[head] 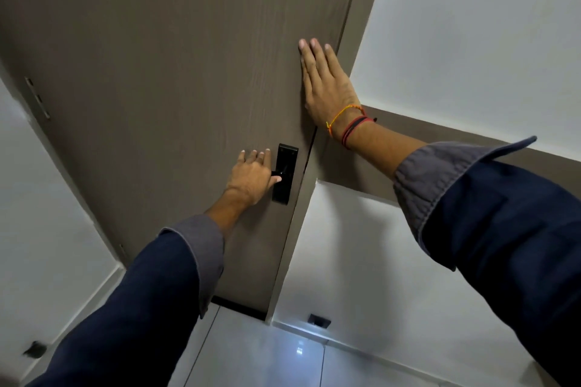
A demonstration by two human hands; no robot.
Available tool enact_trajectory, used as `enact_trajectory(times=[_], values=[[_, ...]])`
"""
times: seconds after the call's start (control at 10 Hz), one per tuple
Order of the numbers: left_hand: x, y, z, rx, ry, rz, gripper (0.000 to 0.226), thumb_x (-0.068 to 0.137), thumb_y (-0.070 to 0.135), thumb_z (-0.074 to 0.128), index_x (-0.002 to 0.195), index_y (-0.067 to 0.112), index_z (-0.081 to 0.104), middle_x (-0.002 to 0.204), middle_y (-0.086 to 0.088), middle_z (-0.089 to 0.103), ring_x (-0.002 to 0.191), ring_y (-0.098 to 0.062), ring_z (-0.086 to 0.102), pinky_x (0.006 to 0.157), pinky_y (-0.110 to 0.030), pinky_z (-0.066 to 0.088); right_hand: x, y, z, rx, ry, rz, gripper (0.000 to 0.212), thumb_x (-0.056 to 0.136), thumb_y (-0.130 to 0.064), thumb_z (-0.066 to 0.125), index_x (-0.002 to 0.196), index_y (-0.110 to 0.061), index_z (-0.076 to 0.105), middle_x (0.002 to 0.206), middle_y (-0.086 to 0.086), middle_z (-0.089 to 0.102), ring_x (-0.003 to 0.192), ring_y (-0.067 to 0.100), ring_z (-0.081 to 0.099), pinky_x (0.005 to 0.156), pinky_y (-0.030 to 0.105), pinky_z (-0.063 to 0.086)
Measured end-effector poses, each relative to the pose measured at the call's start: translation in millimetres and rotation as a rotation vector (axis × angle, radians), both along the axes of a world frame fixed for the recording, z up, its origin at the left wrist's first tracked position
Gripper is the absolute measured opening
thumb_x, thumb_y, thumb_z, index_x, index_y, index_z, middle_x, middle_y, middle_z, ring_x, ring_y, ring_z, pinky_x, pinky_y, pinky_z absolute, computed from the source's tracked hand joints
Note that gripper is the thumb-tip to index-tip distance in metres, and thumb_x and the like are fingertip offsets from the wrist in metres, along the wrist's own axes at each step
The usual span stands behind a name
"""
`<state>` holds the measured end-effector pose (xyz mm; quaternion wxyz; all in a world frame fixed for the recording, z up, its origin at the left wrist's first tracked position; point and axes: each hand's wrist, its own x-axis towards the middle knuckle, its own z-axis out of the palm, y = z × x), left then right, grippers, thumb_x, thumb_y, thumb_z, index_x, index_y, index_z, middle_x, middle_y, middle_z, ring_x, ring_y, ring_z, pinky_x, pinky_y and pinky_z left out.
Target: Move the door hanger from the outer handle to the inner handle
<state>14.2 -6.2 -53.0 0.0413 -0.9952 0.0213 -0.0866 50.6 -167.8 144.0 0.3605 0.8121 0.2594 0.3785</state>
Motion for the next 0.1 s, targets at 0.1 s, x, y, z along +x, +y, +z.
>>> enact_trajectory(times=[0.1], values=[[-5.0,-1.0,35.6,0.024,-0.176,-0.041,0.076,0.103,0.057,0.041,0.153,0.0,0.036,0.141,-0.019,0.061,0.138,-0.034,0.051,0.123,-0.051,0.03,-16.4,-24.8,6.1,0.038,0.142,0.086,0.065,0.107,-0.025,0.034,0.158,0.012,0.019,0.168,0.028,0.011,0.158,0.042,0.011,0.129,0.055,0.009]])
